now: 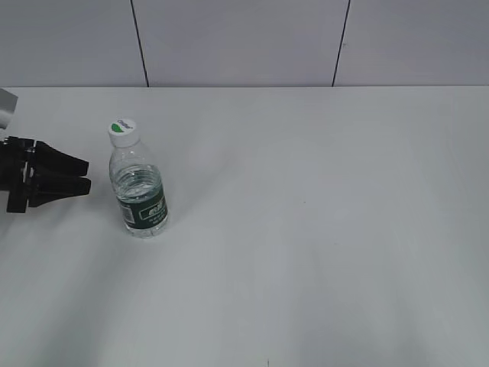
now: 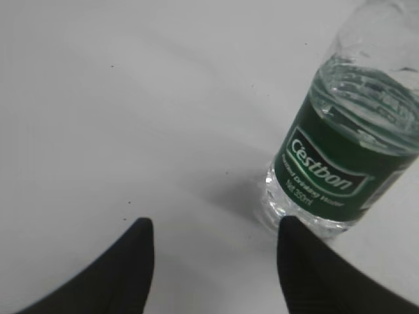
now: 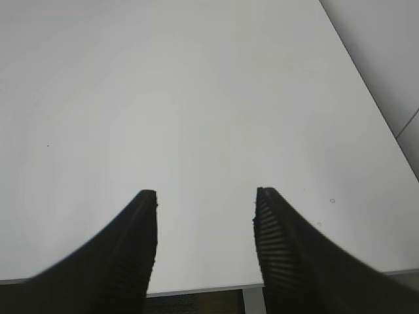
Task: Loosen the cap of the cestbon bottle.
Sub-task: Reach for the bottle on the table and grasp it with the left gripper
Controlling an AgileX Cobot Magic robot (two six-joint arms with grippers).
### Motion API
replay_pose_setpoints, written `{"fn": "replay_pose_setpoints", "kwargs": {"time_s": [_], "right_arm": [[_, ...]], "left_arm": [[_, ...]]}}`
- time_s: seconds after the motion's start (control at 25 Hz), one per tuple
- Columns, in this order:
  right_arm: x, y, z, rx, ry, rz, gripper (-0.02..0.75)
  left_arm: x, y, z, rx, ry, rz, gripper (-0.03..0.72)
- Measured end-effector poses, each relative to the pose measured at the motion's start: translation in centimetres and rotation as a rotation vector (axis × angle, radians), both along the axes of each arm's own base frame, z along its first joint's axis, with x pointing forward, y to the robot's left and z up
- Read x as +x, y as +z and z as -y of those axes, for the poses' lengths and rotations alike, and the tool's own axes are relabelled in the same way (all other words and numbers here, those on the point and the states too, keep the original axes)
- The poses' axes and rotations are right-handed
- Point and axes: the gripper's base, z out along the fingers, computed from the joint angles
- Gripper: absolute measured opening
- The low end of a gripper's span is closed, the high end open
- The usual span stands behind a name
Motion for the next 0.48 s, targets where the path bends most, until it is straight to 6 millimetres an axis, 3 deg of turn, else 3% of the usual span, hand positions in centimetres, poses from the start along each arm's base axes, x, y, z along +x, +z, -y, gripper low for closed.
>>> {"fn": "replay_pose_setpoints", "kwargs": {"time_s": [0.48], "right_arm": [[0.0, 0.0, 0.0, 0.0, 0.0, 0.0, 0.373]], "left_arm": [[-0.01, 0.0, 0.04, 0.019, -0.035, 0.062, 0.383]]}}
